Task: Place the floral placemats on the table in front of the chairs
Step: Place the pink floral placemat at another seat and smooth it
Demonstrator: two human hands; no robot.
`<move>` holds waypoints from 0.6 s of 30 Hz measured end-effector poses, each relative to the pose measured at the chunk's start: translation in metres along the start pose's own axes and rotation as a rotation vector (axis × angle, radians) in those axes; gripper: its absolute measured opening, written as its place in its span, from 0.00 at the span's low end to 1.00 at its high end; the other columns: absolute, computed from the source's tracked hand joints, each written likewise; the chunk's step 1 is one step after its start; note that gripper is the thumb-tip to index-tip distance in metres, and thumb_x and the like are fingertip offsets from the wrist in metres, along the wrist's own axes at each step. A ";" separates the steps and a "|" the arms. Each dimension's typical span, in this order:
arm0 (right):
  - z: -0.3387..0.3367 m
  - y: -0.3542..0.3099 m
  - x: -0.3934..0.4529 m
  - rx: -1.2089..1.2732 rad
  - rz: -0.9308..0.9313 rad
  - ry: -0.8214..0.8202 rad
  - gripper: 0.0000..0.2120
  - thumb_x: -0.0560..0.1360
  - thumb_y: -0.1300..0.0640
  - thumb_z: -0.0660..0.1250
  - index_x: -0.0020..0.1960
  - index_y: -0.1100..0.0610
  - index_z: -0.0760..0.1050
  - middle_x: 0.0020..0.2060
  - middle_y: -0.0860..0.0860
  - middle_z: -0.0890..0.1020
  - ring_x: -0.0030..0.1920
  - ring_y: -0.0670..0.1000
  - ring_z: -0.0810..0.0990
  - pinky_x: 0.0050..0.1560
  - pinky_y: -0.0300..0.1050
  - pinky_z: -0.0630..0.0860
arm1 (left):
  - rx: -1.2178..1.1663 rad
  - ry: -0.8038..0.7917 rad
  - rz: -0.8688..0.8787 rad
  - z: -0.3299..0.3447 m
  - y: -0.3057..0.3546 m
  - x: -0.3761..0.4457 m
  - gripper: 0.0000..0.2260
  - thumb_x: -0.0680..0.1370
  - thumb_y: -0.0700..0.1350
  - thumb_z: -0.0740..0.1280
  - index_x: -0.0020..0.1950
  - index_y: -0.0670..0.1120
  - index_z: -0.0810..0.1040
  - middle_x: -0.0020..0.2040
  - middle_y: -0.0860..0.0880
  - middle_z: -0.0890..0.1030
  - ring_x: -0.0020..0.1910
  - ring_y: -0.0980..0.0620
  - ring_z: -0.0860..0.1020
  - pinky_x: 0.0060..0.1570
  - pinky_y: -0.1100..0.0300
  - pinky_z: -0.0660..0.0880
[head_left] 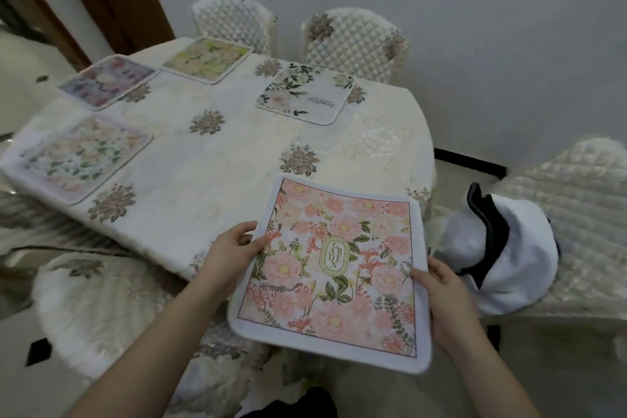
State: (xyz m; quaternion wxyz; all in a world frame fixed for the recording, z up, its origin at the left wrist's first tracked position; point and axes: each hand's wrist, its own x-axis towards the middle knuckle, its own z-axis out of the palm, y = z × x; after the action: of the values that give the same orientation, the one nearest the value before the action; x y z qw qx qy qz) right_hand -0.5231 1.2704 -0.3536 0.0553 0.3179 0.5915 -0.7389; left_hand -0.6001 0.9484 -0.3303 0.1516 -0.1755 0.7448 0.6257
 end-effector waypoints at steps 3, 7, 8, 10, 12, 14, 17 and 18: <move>0.025 -0.005 0.022 -0.045 0.008 -0.037 0.12 0.77 0.63 0.67 0.61 0.59 0.75 0.46 0.60 0.86 0.45 0.64 0.85 0.47 0.64 0.81 | 0.034 0.072 0.001 -0.018 -0.002 0.024 0.13 0.77 0.48 0.72 0.61 0.50 0.79 0.49 0.47 0.86 0.43 0.48 0.86 0.39 0.53 0.82; 0.054 -0.013 0.044 -0.134 0.037 -0.069 0.10 0.80 0.62 0.62 0.60 0.56 0.76 0.46 0.59 0.86 0.49 0.64 0.84 0.51 0.67 0.80 | 0.033 0.125 0.020 -0.038 0.003 0.049 0.12 0.77 0.48 0.72 0.60 0.50 0.80 0.46 0.49 0.87 0.41 0.50 0.86 0.38 0.56 0.81; 0.062 -0.015 0.048 -0.157 0.038 -0.086 0.10 0.80 0.62 0.61 0.60 0.56 0.76 0.47 0.58 0.86 0.49 0.64 0.84 0.50 0.65 0.80 | 0.044 0.135 0.029 -0.041 0.005 0.055 0.12 0.77 0.48 0.72 0.60 0.50 0.80 0.46 0.49 0.87 0.41 0.51 0.86 0.38 0.56 0.81; 0.076 -0.017 0.057 -0.195 0.034 -0.107 0.10 0.80 0.62 0.61 0.60 0.58 0.76 0.47 0.59 0.85 0.49 0.63 0.84 0.47 0.59 0.82 | 0.078 0.166 0.040 -0.050 0.008 0.064 0.12 0.77 0.48 0.72 0.59 0.50 0.80 0.46 0.50 0.86 0.39 0.54 0.85 0.35 0.61 0.79; 0.090 -0.019 0.066 -0.222 0.038 -0.131 0.10 0.80 0.64 0.60 0.60 0.60 0.75 0.48 0.60 0.84 0.48 0.62 0.83 0.44 0.55 0.80 | 0.113 0.205 0.044 -0.058 0.010 0.071 0.10 0.77 0.48 0.72 0.57 0.50 0.80 0.45 0.51 0.86 0.36 0.57 0.84 0.30 0.67 0.75; 0.104 -0.020 0.071 -0.250 0.063 -0.184 0.11 0.80 0.64 0.60 0.60 0.61 0.75 0.49 0.61 0.84 0.48 0.61 0.83 0.43 0.54 0.80 | 0.144 0.244 0.045 -0.067 0.013 0.077 0.09 0.77 0.48 0.72 0.56 0.50 0.80 0.44 0.51 0.86 0.35 0.58 0.84 0.31 0.67 0.75; 0.124 -0.022 0.081 -0.274 0.112 -0.260 0.09 0.80 0.65 0.60 0.58 0.61 0.75 0.50 0.62 0.82 0.47 0.60 0.82 0.44 0.54 0.81 | 0.179 0.309 0.024 -0.082 0.016 0.088 0.09 0.76 0.48 0.73 0.55 0.50 0.80 0.43 0.52 0.86 0.38 0.54 0.84 0.35 0.62 0.76; 0.130 -0.023 0.086 -0.279 0.131 -0.286 0.09 0.80 0.65 0.60 0.58 0.61 0.75 0.50 0.62 0.82 0.46 0.59 0.82 0.43 0.52 0.81 | 0.199 0.331 0.015 -0.088 0.016 0.094 0.09 0.76 0.48 0.73 0.56 0.50 0.80 0.43 0.52 0.85 0.39 0.53 0.84 0.36 0.61 0.76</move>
State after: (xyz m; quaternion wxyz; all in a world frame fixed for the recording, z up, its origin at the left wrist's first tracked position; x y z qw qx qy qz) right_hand -0.6539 1.1838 -0.3677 0.2302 0.2366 0.6524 -0.6822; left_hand -0.6920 0.8578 -0.3434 0.0391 -0.2548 0.8191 0.5125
